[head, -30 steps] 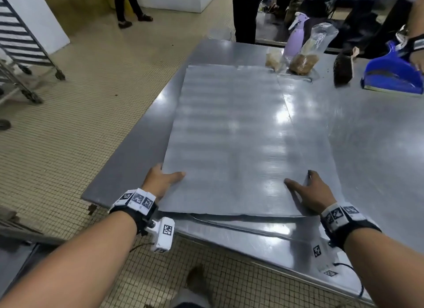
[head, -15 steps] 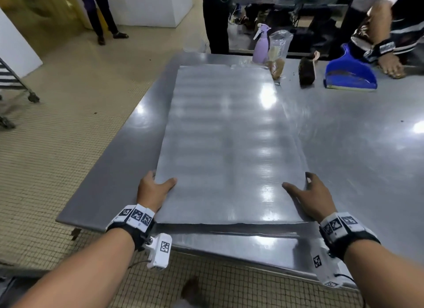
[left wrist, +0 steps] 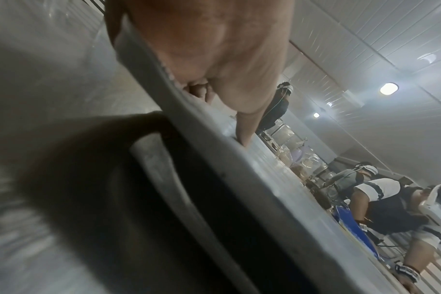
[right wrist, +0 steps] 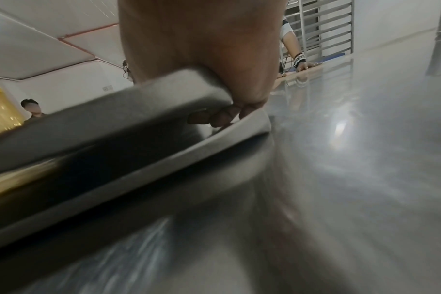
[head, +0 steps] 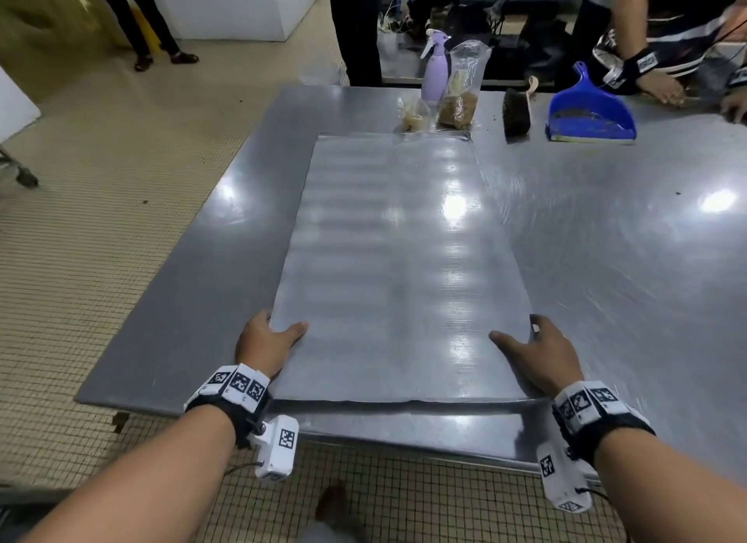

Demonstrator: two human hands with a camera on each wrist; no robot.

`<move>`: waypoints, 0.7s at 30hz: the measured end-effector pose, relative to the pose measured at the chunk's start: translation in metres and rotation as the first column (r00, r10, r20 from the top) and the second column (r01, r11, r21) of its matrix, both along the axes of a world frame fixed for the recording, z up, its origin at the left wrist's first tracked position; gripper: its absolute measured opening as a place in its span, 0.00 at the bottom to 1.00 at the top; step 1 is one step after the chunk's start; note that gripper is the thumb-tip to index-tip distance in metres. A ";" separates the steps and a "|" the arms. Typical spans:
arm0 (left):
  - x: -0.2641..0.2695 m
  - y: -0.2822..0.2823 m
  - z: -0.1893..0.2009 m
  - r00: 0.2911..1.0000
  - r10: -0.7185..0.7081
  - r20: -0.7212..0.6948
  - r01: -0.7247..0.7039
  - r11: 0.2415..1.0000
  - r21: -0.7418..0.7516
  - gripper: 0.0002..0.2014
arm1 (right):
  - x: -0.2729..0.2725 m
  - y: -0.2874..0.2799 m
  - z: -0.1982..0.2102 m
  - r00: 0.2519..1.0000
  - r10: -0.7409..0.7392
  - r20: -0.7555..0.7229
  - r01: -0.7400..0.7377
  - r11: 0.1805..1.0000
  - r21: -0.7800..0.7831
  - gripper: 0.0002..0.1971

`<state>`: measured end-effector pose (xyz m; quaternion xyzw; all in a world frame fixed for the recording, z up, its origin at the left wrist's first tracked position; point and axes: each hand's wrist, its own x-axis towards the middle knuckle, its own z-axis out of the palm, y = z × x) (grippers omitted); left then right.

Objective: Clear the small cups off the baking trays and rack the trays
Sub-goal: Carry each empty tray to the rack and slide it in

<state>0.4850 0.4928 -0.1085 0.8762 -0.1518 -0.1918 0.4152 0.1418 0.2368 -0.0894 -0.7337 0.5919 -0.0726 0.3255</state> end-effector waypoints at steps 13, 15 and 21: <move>-0.042 0.032 -0.001 1.000 0.015 -0.014 -0.015 1.000 0.004 0.21 | -0.040 0.019 0.000 1.000 0.026 0.016 -0.026 1.000 0.016 0.45; -0.051 0.039 -0.002 1.000 0.015 -0.019 -0.015 1.000 -0.013 0.20 | -0.049 0.025 -0.002 0.999 0.028 0.031 -0.029 0.999 0.018 0.46; -0.077 0.051 0.003 0.998 0.048 -0.032 -0.051 0.995 -0.086 0.15 | -0.070 0.038 -0.004 0.991 0.021 0.129 -0.023 1.000 0.013 0.44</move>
